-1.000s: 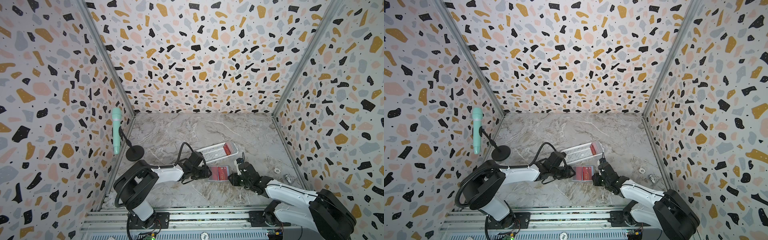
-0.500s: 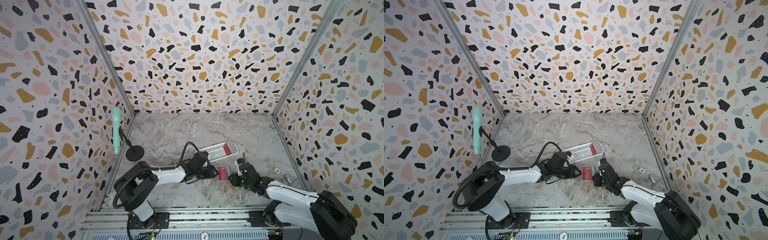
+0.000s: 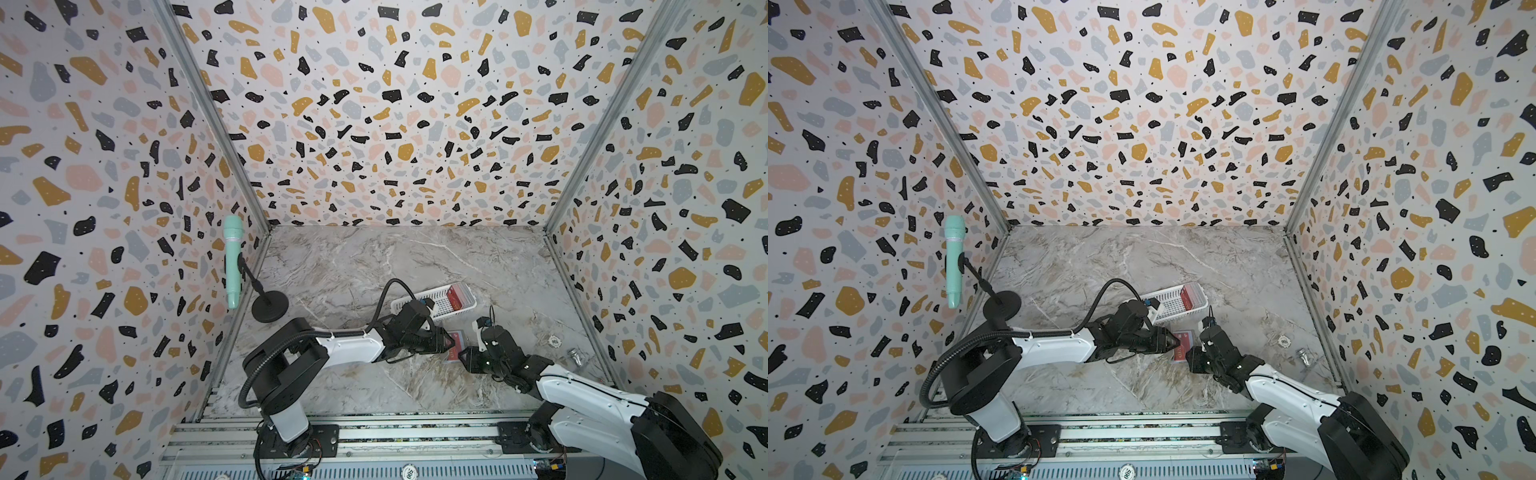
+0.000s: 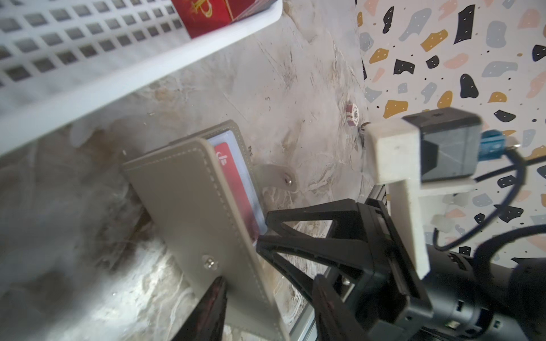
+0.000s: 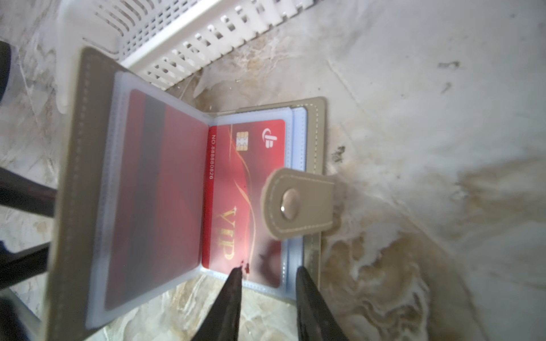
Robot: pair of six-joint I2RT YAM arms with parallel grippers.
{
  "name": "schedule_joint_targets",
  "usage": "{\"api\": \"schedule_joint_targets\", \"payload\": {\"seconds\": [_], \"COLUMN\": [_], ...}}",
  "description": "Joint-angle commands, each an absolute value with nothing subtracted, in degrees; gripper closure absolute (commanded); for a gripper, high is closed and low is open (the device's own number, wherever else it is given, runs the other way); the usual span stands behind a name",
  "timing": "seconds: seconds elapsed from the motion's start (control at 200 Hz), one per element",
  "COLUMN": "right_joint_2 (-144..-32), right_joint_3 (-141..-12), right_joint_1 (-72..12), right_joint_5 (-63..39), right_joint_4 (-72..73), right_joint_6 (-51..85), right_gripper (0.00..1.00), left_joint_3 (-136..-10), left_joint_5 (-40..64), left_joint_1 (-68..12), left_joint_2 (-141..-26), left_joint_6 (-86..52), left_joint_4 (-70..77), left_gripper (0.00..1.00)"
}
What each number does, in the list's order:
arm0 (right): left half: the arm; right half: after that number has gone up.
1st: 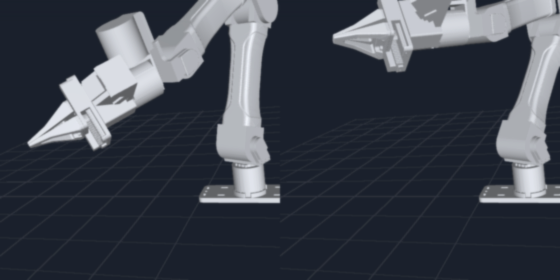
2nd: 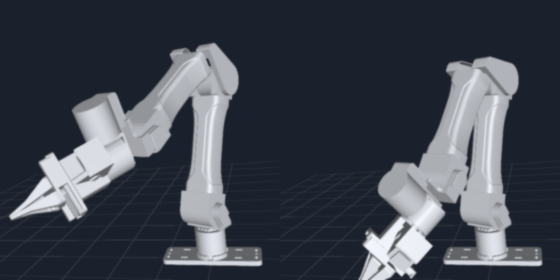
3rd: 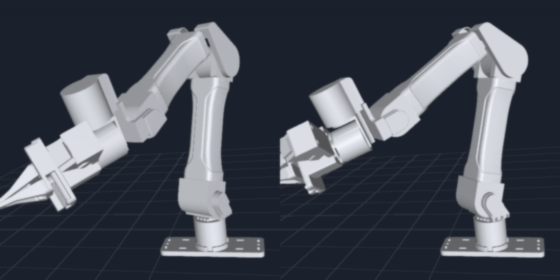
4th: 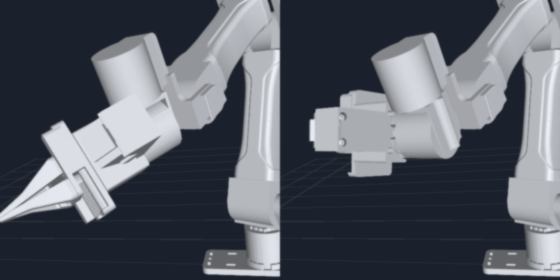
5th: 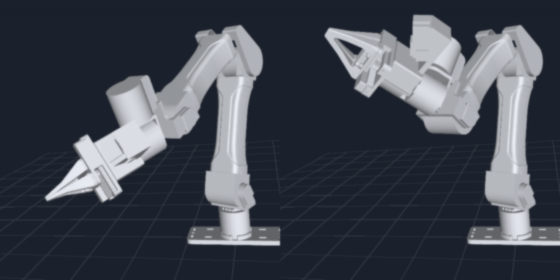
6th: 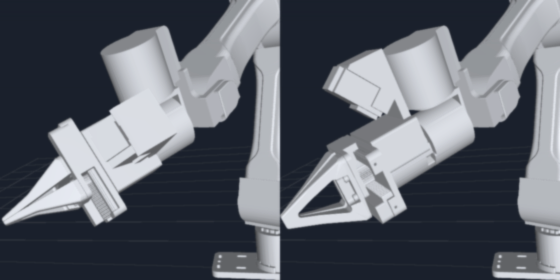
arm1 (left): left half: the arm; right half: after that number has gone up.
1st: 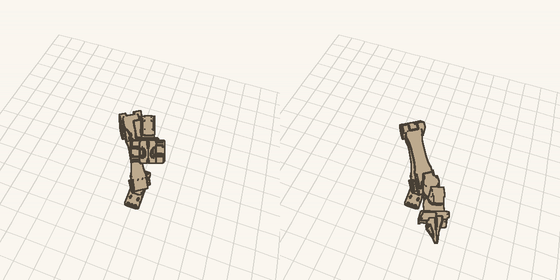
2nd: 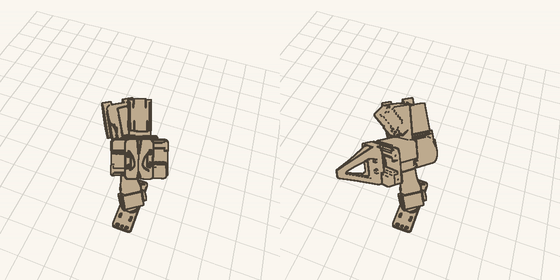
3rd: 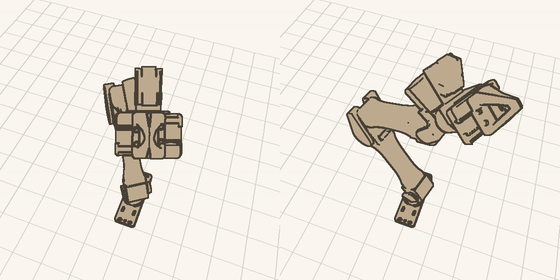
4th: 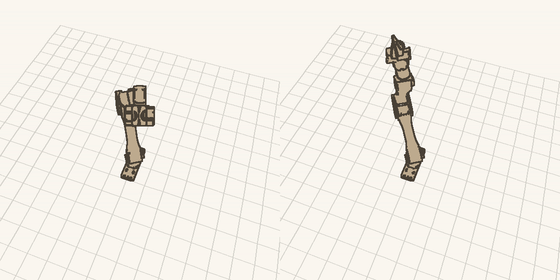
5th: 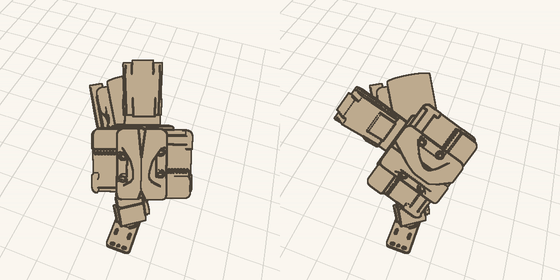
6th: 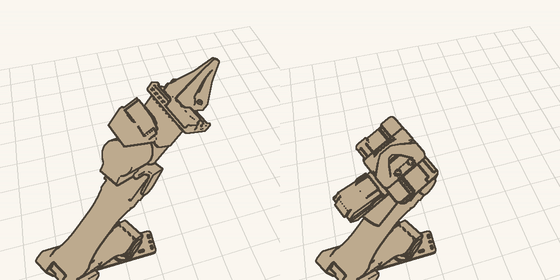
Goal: Insert credit cards into a card holder
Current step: Close the card holder at the center of the table.
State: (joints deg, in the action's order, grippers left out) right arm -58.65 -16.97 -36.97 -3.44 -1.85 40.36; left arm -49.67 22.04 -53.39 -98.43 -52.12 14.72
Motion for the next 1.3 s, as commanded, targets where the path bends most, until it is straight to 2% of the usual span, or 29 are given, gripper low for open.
{"api": "schedule_joint_targets", "payload": {"seconds": [0.0, 0.561, 1.021, 1.292], "right_joint_2": [-56.88, -57.55, -52.73, -52.62], "right_joint_3": [-18.8, -18.37, -23.3, -26.55], "right_joint_1": [-35.65, -33.26, -27.69, -26.28], "right_joint_5": [-1.7, -4.66, -0.97, -2.63], "right_joint_4": [-6.63, -6.25, -18.1, -17.07], "right_joint_6": [39.21, 38.06, 35.33, 32.68], "right_gripper": [0.66, 0.66, 0.68, 0.68], "left_joint_3": [-50.93, -56.07, -57.59, -57.28], "left_joint_5": [23.4, 23.73, 23.53, 21.08], "left_joint_1": [-53.86, -55.28, -55.74, -55.81], "left_joint_2": [-99.69, -104.42, -109.55, -110.7], "left_joint_6": [-53.04, -52.95, -53.38, -52.4], "left_joint_4": [19.31, 21.78, 23.64, 20.35], "left_gripper": [0.51, 0.5, 0.52, 0.68]}}
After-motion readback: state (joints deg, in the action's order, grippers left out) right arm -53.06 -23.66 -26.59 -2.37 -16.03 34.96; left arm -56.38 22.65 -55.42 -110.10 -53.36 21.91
